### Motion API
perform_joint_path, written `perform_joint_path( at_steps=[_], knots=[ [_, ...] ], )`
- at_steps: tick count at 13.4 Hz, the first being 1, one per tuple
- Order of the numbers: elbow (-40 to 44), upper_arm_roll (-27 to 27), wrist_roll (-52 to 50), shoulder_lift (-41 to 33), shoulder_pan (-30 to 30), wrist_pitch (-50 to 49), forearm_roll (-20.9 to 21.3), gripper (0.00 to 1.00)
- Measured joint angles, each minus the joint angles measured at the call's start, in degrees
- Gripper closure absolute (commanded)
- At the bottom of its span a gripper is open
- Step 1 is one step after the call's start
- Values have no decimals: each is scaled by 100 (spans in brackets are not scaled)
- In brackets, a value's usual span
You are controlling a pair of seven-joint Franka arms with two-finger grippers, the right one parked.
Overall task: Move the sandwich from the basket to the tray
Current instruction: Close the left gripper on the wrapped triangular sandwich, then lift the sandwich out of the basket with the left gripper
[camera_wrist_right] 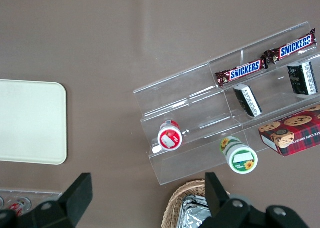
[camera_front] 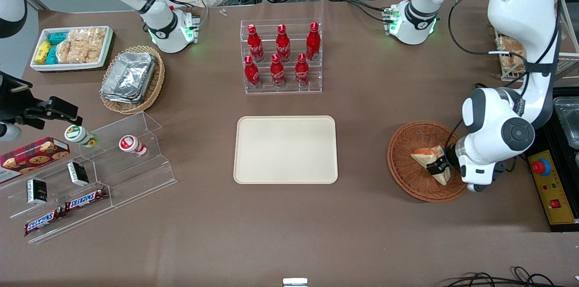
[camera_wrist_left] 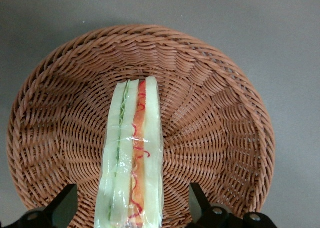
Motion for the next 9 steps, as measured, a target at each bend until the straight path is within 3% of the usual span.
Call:
perform_joint_path(
  at_steps=[2, 3, 7, 9],
  knots=[
    [-6, -2, -197, 84, -9, 70, 0, 15],
    [-7, -5, -327, 146, -19, 172, 0, 27],
    [-7, -20, -737, 328, -59, 437, 0, 96],
    [28, -20, -917, 328, -59, 454, 0, 100]
  ],
)
